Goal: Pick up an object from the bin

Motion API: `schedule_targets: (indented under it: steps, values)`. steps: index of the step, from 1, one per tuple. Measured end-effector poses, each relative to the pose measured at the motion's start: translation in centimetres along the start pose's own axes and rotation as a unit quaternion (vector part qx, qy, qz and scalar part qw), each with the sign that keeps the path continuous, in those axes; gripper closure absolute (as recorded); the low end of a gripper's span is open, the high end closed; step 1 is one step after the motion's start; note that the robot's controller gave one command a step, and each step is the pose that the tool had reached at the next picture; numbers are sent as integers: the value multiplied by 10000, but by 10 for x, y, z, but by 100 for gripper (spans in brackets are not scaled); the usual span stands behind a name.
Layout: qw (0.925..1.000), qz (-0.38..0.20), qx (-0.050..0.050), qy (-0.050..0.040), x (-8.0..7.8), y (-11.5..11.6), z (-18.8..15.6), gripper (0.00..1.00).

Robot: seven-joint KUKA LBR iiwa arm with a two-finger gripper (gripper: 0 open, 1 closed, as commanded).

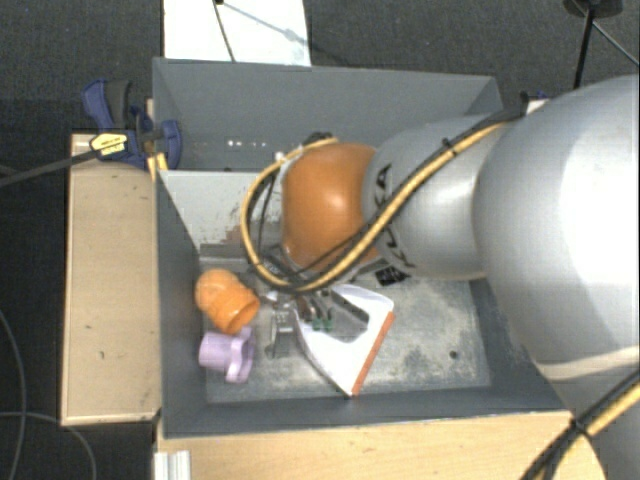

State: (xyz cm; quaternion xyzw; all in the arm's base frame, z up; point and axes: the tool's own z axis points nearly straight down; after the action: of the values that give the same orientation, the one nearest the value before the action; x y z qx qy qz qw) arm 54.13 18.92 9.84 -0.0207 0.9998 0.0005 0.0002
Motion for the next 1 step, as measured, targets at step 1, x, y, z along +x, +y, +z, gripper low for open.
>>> schedule_targets:
  steps: [1]
  values:
    - [10000, -70, -4, -19, 10, -33, 27, 100]
